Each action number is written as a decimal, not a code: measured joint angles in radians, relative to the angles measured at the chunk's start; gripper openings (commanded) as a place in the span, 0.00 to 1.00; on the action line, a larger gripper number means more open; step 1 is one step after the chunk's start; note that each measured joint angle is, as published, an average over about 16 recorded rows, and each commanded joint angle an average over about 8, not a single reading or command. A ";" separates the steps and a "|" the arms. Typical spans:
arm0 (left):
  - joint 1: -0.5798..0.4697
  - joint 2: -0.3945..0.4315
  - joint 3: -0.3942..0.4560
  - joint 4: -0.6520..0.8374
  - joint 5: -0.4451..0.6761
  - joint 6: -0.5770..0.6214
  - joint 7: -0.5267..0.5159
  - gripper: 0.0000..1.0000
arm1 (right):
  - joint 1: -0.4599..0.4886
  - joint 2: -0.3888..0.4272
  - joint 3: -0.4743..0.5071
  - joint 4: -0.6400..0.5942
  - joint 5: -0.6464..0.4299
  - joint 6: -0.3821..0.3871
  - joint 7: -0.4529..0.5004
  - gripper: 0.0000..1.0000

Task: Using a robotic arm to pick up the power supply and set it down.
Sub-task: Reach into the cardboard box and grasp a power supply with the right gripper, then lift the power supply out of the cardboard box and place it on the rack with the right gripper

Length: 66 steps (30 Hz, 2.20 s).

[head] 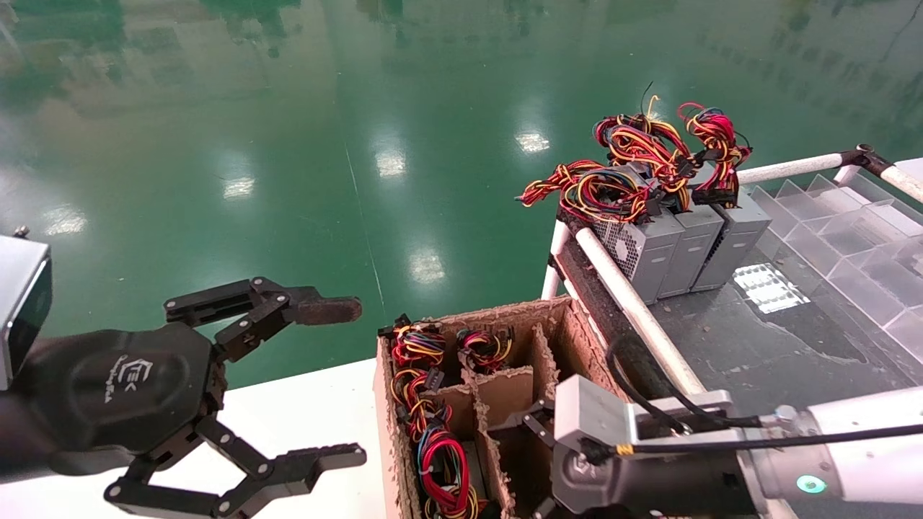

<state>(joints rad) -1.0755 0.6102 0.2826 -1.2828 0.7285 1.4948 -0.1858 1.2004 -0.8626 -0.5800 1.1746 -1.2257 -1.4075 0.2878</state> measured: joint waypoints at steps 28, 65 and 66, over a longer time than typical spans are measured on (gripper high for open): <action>0.000 -0.001 0.002 0.000 -0.001 -0.001 0.001 1.00 | 0.014 -0.131 -0.042 -0.111 -0.067 0.062 -0.042 0.00; -0.001 -0.002 0.005 0.000 -0.003 -0.002 0.002 1.00 | -0.030 0.068 0.190 0.009 0.296 0.032 -0.025 0.00; -0.001 -0.002 0.005 0.000 -0.003 -0.002 0.002 1.00 | -0.027 0.078 0.202 0.012 0.313 0.031 -0.021 0.00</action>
<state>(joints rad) -1.0765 0.6083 0.2872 -1.2828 0.7253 1.4927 -0.1835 1.1736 -0.7846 -0.3782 1.1862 -0.9130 -1.3761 0.2670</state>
